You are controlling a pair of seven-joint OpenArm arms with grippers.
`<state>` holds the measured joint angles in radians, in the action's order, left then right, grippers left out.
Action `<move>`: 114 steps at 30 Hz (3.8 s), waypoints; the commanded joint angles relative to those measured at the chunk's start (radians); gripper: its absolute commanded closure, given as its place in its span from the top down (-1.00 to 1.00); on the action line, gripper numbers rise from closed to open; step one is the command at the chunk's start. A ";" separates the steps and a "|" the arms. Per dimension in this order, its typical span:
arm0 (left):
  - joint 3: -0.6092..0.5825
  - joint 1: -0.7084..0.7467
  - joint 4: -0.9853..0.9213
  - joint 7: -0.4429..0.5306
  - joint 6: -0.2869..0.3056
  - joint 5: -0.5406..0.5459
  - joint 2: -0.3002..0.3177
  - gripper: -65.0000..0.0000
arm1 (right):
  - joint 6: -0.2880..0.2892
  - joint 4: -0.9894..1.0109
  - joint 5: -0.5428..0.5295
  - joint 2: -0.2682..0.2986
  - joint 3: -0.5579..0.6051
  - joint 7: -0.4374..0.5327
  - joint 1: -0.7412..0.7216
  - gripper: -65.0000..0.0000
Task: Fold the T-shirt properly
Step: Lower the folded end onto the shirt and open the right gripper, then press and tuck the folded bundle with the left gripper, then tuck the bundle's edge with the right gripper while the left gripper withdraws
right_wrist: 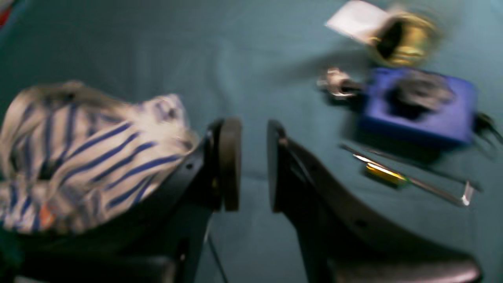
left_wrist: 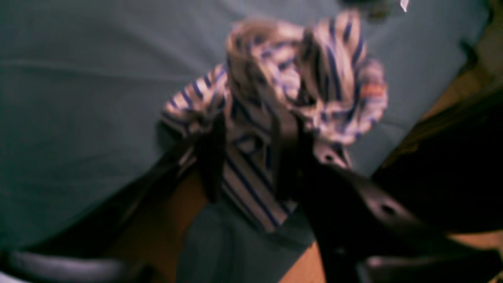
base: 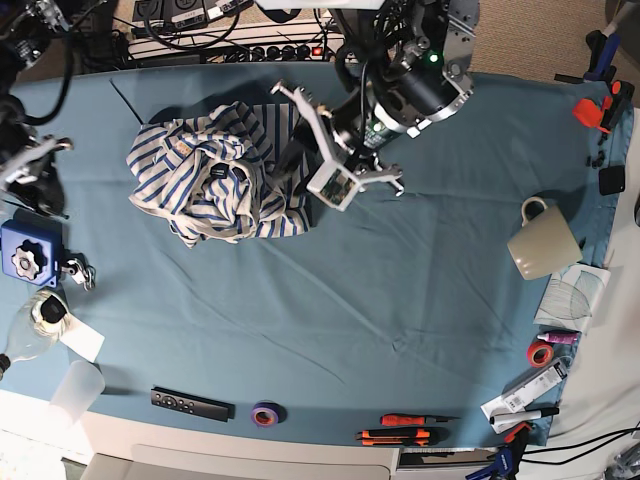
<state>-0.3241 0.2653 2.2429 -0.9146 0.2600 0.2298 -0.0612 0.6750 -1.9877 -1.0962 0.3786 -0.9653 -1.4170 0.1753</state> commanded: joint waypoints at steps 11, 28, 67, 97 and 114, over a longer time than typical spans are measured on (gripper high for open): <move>-0.010 -0.121 -0.171 0.058 0.016 0.017 -0.014 -1.00 | -0.048 0.066 0.075 0.018 -0.054 0.029 0.058 -0.62; -0.399 -0.245 -0.282 0.061 -0.060 -0.195 -0.073 -1.00 | -0.047 0.066 0.148 0.017 -0.054 0.040 0.078 -0.62; -0.254 -0.351 -0.513 -0.128 -0.023 -0.363 -0.085 -1.00 | -0.046 0.066 0.155 0.015 -0.054 0.061 0.079 -0.62; -0.039 -0.287 -0.372 -0.265 0.044 -0.154 0.083 -1.00 | -0.044 0.066 0.154 0.015 -0.054 0.109 0.076 -0.62; 0.022 -0.279 -0.265 -0.264 -0.005 -0.154 0.143 -1.00 | -0.043 0.066 0.136 0.015 0.100 0.171 0.068 -0.62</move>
<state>-0.3046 -0.0002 1.9572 -1.1934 0.2588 0.0727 0.0834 0.6285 -1.9091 -0.9478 0.3683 -0.8593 -1.2682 0.2516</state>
